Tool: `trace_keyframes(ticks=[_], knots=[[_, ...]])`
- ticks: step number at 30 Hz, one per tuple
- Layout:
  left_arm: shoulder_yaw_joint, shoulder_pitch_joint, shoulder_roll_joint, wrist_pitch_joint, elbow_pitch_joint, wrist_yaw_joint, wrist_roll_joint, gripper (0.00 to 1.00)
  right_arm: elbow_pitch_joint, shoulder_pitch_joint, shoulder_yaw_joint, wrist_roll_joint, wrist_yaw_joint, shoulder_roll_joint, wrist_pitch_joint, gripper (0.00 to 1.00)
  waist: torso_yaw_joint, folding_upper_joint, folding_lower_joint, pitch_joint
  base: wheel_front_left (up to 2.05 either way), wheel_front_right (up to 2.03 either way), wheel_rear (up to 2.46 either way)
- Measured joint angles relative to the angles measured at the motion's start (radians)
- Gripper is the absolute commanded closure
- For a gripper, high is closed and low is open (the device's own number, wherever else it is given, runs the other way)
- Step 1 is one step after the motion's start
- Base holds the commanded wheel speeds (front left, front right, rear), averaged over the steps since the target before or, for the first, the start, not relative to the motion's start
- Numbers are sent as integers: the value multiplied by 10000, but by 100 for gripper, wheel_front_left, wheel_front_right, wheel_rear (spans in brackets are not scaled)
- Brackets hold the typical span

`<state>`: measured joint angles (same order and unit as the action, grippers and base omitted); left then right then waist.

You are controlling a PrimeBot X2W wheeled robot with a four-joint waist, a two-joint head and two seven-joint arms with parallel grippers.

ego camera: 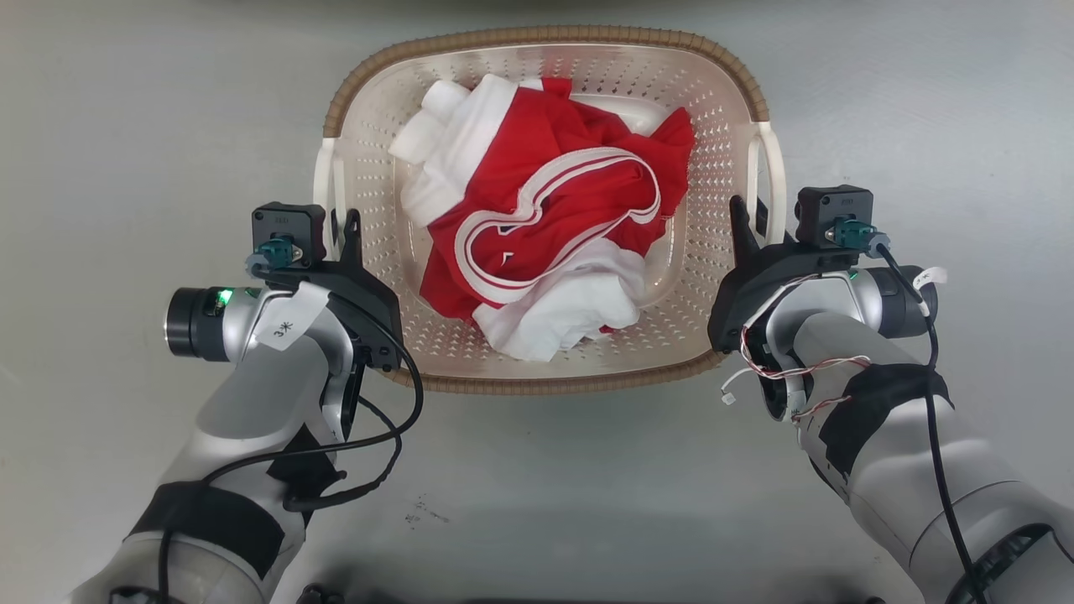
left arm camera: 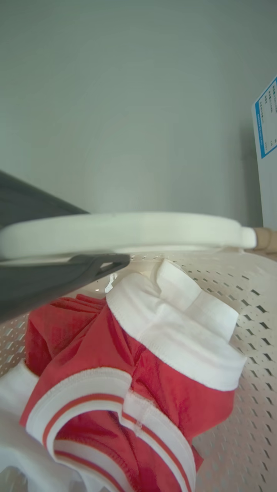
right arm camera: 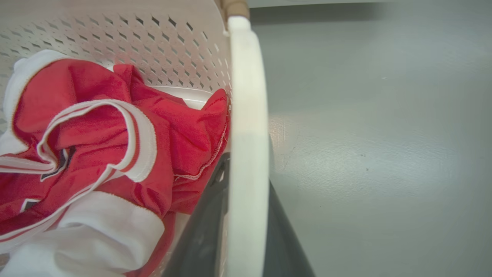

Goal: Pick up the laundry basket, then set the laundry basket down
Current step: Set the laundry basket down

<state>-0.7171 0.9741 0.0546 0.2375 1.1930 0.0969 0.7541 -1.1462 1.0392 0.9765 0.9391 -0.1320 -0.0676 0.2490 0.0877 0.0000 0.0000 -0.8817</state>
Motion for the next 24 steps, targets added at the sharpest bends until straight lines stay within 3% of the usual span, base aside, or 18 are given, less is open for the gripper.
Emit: trace_keyframes(ticks=[1,2,4,5,6,8,9,24], knots=[[2,24,2,27,4,0,-2,95,4,3,-12,-2,0,0,0,70,1,0,0,-3,0,0,0],[4,48,0,54,4,6,-13,77,10,4,-25,-13,0,-4,4,51,2,0,0,-4,0,0,0],[4,82,0,67,13,12,-52,58,48,20,-50,-48,0,2,4,9,2,0,0,-3,0,0,0],[6,82,4,67,29,13,-86,53,59,29,-61,-59,0,8,4,0,0,0,0,-1,0,0,0],[13,81,21,67,54,13,-90,43,59,37,-81,-59,0,8,4,0,-2,0,0,4,0,0,0],[31,81,58,67,113,33,-90,9,58,57,-115,-65,0,8,4,0,-9,0,0,22,0,0,0],[42,81,71,69,132,42,-90,0,58,69,-128,-82,0,8,4,0,-13,0,0,36,0,0,0],[236,-28,109,121,303,84,-88,0,-188,67,-447,-309,0,10,6,0,-131,0,0,701,0,0,0]])
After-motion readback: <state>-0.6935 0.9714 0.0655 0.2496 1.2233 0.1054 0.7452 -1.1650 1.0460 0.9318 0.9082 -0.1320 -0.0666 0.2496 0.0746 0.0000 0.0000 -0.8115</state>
